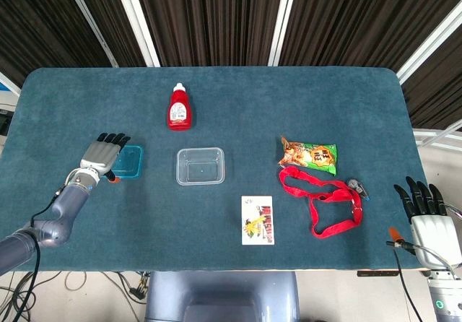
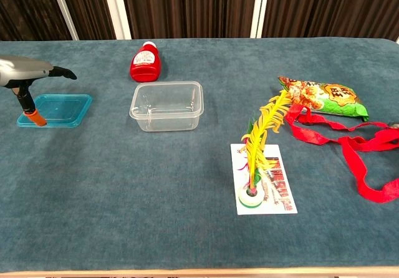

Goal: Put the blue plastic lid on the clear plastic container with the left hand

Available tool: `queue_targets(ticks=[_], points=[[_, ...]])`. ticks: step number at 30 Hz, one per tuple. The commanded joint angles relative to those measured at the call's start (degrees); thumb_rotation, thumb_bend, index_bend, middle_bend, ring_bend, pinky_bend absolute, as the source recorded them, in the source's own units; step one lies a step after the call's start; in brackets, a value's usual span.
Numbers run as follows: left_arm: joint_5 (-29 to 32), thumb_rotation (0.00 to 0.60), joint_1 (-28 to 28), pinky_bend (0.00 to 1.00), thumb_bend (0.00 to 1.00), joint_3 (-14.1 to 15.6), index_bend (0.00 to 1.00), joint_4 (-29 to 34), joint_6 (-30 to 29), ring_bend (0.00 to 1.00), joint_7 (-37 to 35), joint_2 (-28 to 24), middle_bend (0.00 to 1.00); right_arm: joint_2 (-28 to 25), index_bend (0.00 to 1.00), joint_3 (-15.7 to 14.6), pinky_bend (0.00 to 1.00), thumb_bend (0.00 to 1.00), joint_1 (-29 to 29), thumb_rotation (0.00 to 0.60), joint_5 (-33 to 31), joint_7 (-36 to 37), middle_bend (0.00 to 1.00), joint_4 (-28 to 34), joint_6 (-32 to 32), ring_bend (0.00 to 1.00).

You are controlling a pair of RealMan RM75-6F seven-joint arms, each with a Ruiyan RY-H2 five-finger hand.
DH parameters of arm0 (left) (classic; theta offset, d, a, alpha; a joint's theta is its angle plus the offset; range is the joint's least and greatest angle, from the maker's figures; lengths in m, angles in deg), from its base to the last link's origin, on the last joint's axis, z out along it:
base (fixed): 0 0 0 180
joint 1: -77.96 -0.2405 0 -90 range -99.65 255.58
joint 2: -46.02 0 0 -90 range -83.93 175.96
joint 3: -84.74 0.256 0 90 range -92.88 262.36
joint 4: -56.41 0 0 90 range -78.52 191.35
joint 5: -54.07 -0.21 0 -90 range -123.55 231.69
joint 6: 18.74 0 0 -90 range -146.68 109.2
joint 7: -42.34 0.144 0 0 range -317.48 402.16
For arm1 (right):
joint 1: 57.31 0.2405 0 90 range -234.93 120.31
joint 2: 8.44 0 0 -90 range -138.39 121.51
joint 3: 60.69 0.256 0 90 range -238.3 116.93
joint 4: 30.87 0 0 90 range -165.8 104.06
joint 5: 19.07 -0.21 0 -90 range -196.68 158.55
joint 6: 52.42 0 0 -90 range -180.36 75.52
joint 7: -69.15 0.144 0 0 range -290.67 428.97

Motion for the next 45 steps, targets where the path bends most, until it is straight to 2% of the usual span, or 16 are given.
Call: queue_targets(ticks=[1, 15, 45], points=[[1.0, 0.600, 0.5, 0.01, 0.05, 0.5, 0.00, -0.5, 0.1, 0.00, 0.4, 0.5, 0.02, 0.0, 0.14, 0.0, 0.00, 0.27, 0.0, 0.600, 0.0, 0.0, 0.00, 0.0, 0.0, 0.03], [1.7, 0.600, 1.7, 0.01, 0.05, 2.2, 0.00, -2.4, 0.4, 0.00, 0.3, 2.0, 0.09, 0.0, 0.14, 0.0, 0.00, 0.27, 0.0, 0.600, -0.2, -0.1, 0.00, 0.0, 0.2, 0.03], [3.7, 0.600, 3.6, 0.01, 0.06, 3.9, 0.00, -7.1, 2.4, 0.00, -0.5, 4.6, 0.13, 0.0, 0.14, 0.1, 0.00, 0.27, -0.1, 0.600, -0.6, -0.1, 0.00, 0.0, 0.3, 0.03]])
